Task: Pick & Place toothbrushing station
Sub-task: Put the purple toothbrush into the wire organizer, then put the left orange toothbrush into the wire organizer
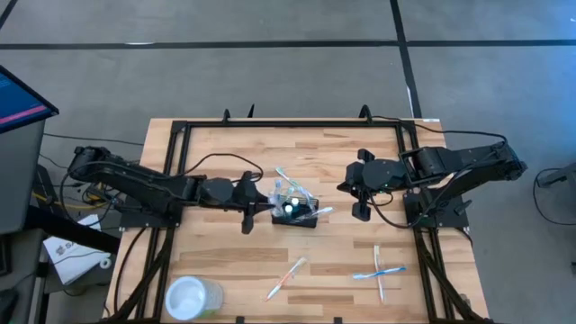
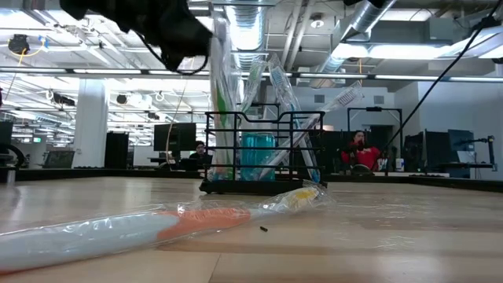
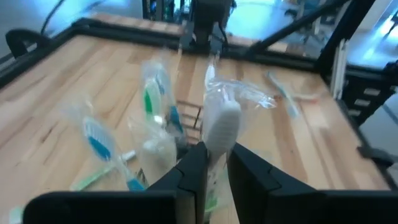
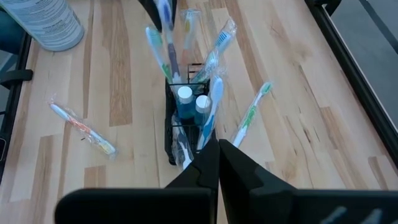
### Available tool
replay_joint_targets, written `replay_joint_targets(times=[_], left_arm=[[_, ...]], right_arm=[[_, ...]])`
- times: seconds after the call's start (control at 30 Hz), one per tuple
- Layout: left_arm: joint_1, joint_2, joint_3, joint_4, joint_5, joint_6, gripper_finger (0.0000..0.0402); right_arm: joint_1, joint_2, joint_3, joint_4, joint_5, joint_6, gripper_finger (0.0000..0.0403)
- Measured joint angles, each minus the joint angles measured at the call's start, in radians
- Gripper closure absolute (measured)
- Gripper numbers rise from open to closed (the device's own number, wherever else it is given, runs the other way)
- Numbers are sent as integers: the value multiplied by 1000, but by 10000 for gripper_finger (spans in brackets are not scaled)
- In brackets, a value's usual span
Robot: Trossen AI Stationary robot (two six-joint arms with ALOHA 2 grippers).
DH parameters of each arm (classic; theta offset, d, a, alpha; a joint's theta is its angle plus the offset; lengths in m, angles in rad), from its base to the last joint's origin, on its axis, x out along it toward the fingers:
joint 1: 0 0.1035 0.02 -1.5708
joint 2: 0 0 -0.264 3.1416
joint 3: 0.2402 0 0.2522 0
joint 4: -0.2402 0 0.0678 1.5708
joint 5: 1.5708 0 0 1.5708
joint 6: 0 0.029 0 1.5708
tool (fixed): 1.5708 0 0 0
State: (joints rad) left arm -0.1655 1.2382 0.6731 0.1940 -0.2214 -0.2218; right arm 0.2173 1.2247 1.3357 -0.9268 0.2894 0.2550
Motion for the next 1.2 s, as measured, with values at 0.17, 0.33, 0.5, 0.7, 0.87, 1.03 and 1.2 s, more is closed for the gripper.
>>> replay_joint_targets(times=[0.17, 0.33, 0.5, 0.7, 0.87, 1.03, 1.2], left_arm=[[12, 62, 0, 0, 0, -28, 347], [15, 64, -1, 2, -17, -30, 346], [12, 63, -1, -1, -33, -31, 329], [14, 55, -1, -61, -32, -30, 296], [7, 12, -1, -126, -33, -50, 280], [-12, -37, -1, -133, -32, -57, 283], [-37, -46, -1, -179, -33, -92, 289]], right_arm=[[0, 0, 0, 4, 0, 0, 403], [0, 0, 0, 5, 0, 8, 403], [1, 0, 0, 5, 0, 8, 403], [1, 0, 0, 5, 0, 8, 403], [1, 0, 0, 4, 0, 8, 403], [1, 0, 0, 4, 0, 7, 403], [1, 0, 0, 4, 0, 3, 403]])
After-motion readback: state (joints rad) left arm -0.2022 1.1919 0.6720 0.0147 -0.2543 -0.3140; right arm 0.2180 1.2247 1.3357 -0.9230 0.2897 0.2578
